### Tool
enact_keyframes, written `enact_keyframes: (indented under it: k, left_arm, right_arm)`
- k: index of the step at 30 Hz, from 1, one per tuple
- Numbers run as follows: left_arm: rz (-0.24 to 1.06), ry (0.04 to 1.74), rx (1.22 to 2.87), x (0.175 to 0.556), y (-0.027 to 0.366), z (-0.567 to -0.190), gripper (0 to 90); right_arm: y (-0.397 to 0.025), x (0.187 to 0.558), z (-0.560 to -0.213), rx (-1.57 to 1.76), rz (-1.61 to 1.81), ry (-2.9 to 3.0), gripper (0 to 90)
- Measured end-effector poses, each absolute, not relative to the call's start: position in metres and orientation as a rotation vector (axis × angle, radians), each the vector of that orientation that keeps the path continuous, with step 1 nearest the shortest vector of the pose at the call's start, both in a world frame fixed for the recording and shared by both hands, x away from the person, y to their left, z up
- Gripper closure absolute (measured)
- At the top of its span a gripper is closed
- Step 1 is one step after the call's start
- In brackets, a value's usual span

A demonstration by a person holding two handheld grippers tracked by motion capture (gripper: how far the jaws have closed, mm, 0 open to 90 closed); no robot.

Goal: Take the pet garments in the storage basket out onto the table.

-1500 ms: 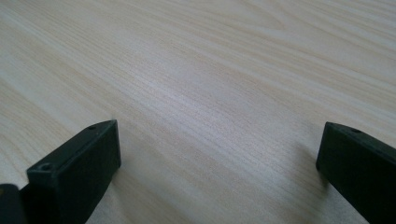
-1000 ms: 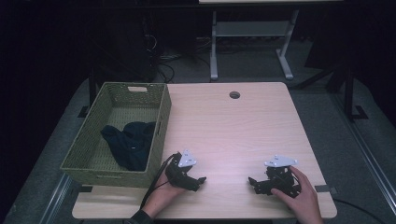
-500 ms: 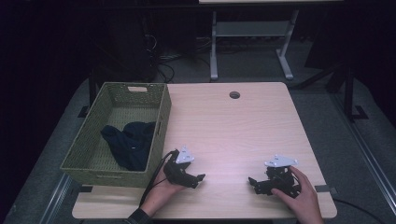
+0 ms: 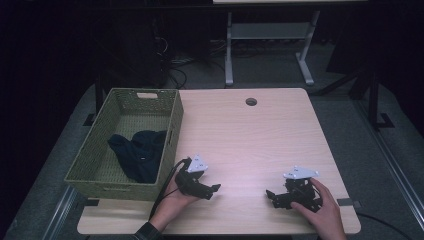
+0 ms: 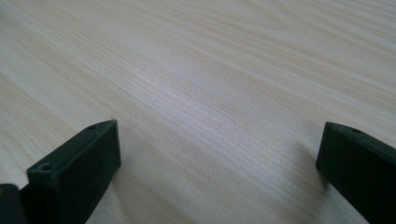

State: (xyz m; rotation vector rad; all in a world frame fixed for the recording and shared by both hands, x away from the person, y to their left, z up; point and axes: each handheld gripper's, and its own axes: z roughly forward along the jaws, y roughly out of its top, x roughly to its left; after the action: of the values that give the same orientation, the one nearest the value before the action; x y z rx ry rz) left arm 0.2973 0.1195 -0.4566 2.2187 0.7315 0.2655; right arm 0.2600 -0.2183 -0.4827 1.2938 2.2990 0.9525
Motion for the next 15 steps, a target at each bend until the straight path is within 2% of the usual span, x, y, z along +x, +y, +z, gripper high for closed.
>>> enact_keyframes:
  k: [15]
  left_arm:
    - [0.256, 0.713, 2.217, 0.2990, 0.1155, -0.4461, 13.4]
  right_arm:
    - [-0.2184, 0.2601, -0.4828, 1.292, 0.955, 2.299, 0.0]
